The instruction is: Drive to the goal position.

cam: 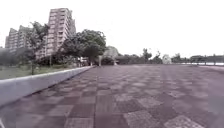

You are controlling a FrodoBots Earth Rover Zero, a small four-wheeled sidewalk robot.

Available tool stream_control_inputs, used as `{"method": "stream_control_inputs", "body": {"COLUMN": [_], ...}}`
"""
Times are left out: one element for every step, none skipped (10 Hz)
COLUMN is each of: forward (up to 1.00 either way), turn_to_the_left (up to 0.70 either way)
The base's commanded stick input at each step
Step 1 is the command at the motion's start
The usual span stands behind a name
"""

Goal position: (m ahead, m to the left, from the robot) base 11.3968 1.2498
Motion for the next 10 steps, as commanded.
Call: {"method": "stream_control_inputs", "body": {"forward": [1.00, 1.00, 1.00, 1.00, 1.00, 1.00, 1.00, 1.00, 1.00, 1.00], "turn_to_the_left": [0.00, 0.00, 0.00, 0.00, 0.00, 0.00, 0.00, 0.00, 0.00, 0.00]}}
